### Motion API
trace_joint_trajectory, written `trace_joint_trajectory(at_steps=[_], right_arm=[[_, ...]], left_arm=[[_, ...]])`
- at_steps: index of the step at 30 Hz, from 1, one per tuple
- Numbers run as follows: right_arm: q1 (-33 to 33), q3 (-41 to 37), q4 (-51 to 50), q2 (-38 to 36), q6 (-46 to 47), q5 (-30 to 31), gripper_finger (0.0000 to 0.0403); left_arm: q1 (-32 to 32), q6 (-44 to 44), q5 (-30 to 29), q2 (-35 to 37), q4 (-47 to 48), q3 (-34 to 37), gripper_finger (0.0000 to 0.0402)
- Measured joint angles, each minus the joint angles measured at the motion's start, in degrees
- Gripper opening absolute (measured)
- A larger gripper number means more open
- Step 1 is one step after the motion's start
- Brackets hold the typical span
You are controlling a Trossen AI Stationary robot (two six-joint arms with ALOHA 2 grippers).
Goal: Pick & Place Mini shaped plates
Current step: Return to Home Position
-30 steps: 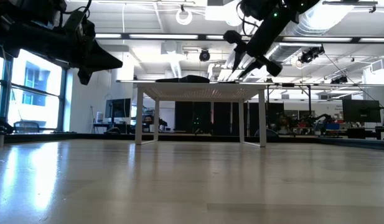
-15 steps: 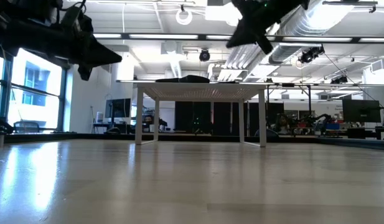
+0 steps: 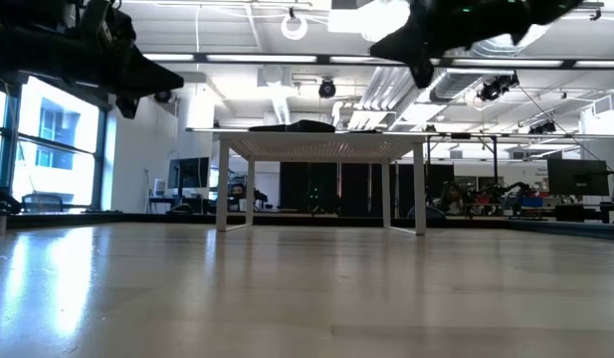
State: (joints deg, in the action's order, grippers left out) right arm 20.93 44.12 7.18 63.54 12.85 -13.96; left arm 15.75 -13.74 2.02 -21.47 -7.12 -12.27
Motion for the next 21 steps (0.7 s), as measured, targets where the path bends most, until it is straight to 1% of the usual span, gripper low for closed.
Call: trace_joint_trajectory(at_steps=[2, 7, 13, 16, 21], right_arm=[[-0.05, -4.42, 1.58, -4.52, -0.27, -0.02, 0.0002], [0.32, -13.5, 1.18, -16.71, -0.18, 0.26, 0.0004], [0.43, -23.0, 0.38, -29.18, 2.97, 3.72, 0.0009], [0.43, -27.58, 0.47, -33.54, 3.19, 5.13, 0.0006], [0.42, -35.37, 0.84, -37.52, 7.75, 3.94, 0.0003]], left_arm=[[0.0, -0.02, 0.0, -0.02, 0.02, 0.0, 0.0], [0.0, -0.02, -0.02, -0.03, 0.07, 0.0, 0.0001], [0.0, -0.02, -0.02, -0.09, 0.11, 0.0, 0.0001], [0.0, -0.02, -0.04, -0.09, 0.11, 0.0, 0.0001], [0.0, -0.04, -0.04, -0.09, 0.11, 0.0, 0.0001]])
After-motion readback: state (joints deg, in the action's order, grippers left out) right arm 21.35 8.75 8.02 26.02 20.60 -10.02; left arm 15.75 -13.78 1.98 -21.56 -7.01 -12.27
